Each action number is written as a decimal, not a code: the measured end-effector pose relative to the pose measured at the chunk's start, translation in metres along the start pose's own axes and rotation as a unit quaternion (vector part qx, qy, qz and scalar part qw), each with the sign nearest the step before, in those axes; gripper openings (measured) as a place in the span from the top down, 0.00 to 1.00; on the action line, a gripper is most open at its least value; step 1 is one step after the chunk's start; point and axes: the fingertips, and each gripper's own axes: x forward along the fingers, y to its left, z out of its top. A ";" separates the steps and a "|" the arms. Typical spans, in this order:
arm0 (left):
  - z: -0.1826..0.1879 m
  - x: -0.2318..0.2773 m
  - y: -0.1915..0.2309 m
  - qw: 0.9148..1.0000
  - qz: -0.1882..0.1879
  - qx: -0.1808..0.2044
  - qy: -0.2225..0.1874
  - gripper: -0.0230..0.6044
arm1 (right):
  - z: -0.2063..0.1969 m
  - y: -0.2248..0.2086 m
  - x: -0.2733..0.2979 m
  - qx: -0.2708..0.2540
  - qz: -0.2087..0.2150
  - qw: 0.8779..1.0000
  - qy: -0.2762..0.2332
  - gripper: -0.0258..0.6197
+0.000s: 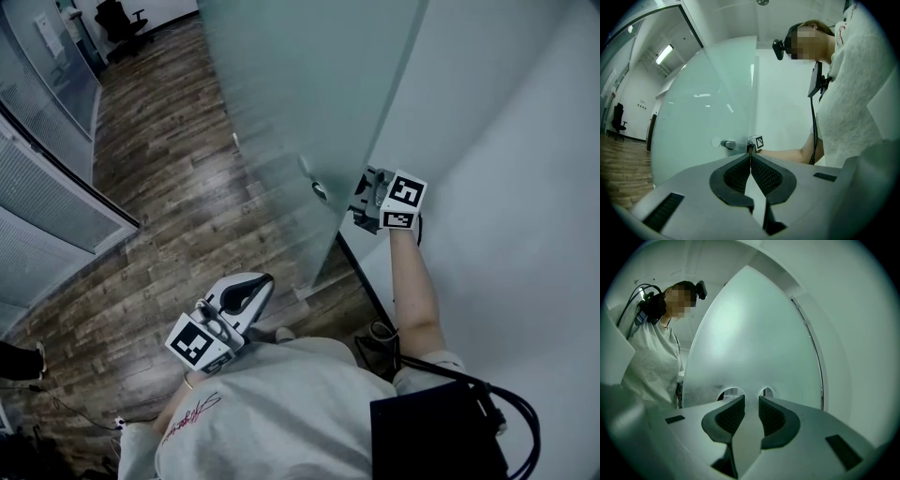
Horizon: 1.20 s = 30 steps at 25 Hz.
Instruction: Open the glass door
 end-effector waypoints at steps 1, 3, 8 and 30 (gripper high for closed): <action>-0.001 0.002 -0.001 1.000 -0.003 -0.001 0.003 0.93 | 0.000 -0.002 -0.004 0.001 -0.003 1.000 -0.002 0.80; -0.004 0.006 -0.001 1.000 -0.009 -0.002 0.010 0.93 | 0.001 -0.007 -0.013 0.006 -0.009 1.000 -0.006 0.80; -0.005 0.013 -0.002 1.000 -0.017 -0.002 0.016 0.93 | 0.002 -0.019 -0.031 0.012 -0.015 1.000 -0.008 0.80; -0.008 0.013 0.004 1.000 -0.020 -0.008 0.017 0.93 | 0.001 -0.046 -0.067 0.010 -0.028 0.999 0.019 0.79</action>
